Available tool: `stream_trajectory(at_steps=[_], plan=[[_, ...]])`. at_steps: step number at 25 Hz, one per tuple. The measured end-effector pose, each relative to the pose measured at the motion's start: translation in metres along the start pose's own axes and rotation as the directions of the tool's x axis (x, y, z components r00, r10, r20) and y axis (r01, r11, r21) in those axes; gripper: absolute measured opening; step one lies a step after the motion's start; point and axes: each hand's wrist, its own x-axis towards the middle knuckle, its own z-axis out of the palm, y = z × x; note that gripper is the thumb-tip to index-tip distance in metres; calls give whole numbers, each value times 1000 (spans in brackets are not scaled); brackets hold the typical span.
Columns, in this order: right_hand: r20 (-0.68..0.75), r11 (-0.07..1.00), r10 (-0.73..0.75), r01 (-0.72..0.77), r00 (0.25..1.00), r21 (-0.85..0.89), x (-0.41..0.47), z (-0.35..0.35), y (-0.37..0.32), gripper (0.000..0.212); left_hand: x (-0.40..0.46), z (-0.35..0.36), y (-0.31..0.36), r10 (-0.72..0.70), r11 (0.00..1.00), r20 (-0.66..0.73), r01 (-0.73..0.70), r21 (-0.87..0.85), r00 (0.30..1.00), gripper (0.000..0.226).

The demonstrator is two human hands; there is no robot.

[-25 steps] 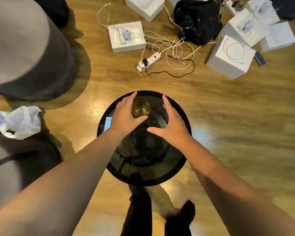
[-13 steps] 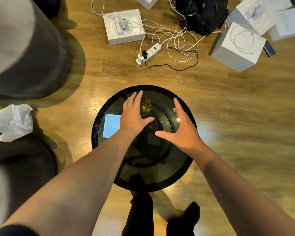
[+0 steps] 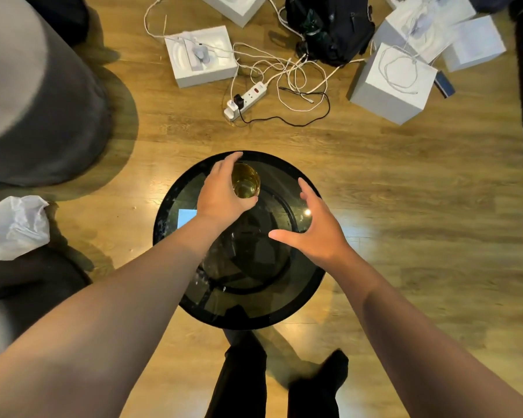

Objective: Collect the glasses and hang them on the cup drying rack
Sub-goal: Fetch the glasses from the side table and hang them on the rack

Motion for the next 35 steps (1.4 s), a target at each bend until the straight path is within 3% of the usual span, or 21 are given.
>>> stream_trajectory(at_steps=[7, 11, 16, 22, 29, 32, 35], plan=[[-58, 993, -91, 95, 994, 73, -49, -66, -55, 130, -62, -69, 132, 256, 966, 45, -257, 33, 966, 114], [-159, 983, -127, 146, 979, 113, -92, -117, -84, 129, -91, -106, 226, 387, 918, 85, -393, 61, 918, 116], [-317, 943, -171, 248, 933, 222, -151, -179, -110, 103, -141, -121, 334, 546, 825, 127, -558, 89, 828, 113], [-459, 910, -174, 320, 871, 262, -237, -258, -105, 96, -210, -107, 434, 654, 737, 188, -673, 59, 733, 111], [-657, 896, -99, 354, 747, 267, -376, -343, -64, 94, -322, -81, 524, 726, 684, 320, -689, -240, 609, 114], [-732, 893, -66, 367, 678, 259, -443, -374, -43, 95, -373, -64, 560, 757, 646, 357, -709, -284, 547, 104], [-812, 901, -65, 384, 580, 202, -518, -406, -24, 90, -422, -44, 607, 781, 621, 333, -714, -325, 528, 106]])
